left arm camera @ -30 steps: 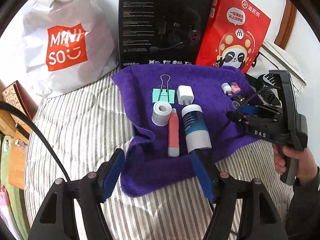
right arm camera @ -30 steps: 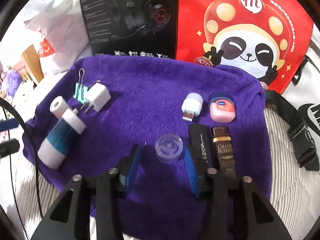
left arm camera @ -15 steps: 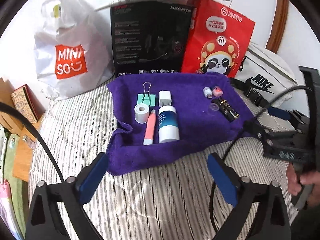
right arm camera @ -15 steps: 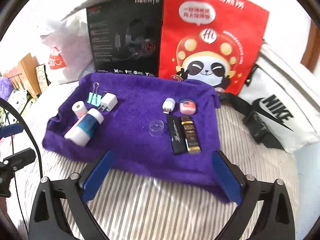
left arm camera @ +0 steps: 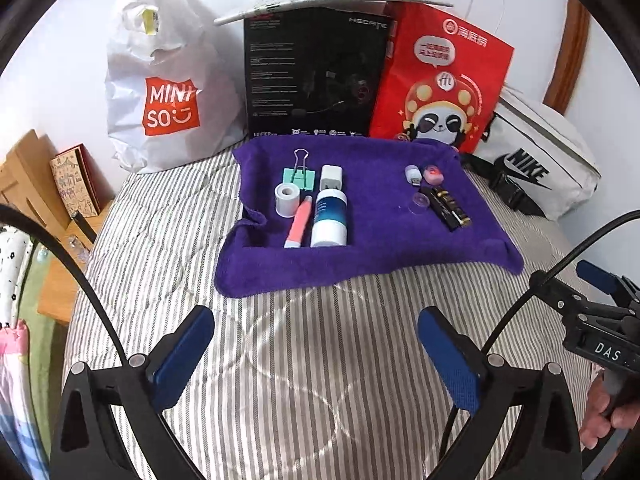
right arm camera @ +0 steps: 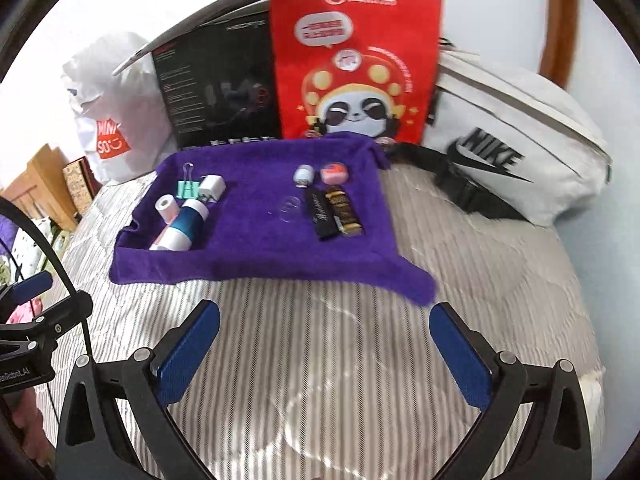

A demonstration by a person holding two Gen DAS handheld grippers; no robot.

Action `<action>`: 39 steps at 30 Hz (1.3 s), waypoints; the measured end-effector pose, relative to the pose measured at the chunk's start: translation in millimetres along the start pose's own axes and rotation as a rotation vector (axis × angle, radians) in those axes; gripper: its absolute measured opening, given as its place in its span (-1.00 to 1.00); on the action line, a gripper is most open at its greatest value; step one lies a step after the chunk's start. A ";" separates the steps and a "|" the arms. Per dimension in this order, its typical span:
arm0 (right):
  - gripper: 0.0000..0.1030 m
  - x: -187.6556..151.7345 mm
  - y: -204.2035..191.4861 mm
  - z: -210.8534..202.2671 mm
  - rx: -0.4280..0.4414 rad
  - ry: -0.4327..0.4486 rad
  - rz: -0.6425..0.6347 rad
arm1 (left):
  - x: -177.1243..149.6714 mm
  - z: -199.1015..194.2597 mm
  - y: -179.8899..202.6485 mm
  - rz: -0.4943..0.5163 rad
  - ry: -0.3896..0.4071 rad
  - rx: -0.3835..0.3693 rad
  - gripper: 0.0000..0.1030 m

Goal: Organize rigid objects

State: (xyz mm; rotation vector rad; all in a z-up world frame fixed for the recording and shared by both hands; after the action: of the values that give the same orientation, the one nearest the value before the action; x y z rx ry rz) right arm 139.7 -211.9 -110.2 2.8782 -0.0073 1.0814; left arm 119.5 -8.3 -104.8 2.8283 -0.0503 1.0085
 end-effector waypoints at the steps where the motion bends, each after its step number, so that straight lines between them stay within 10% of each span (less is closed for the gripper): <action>1: 1.00 -2.0 3.9 -2.6 -0.015 -0.001 0.002 | 0.6 -4.1 1.1 0.005 0.011 0.003 1.00; 39: 1.00 -13.1 18.5 -32.4 -0.049 0.020 -0.004 | -6.4 -22.3 19.8 0.056 0.014 0.014 1.00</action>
State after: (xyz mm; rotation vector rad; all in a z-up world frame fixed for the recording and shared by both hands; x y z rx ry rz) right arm 108.0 -228.5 -93.4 2.8231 -0.0266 1.0930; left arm 98.9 -24.8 -89.3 2.8471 -0.1221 1.0433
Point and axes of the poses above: each gripper's, at about its wrist camera, not at the fingertips, and z roughly the way its jaws point, y to its right, x to its top, the point moved 8 cm from there along z, roughly the way its jaws point, and after that the axes turned 5 degrees about -x, right-handed, at the moved point
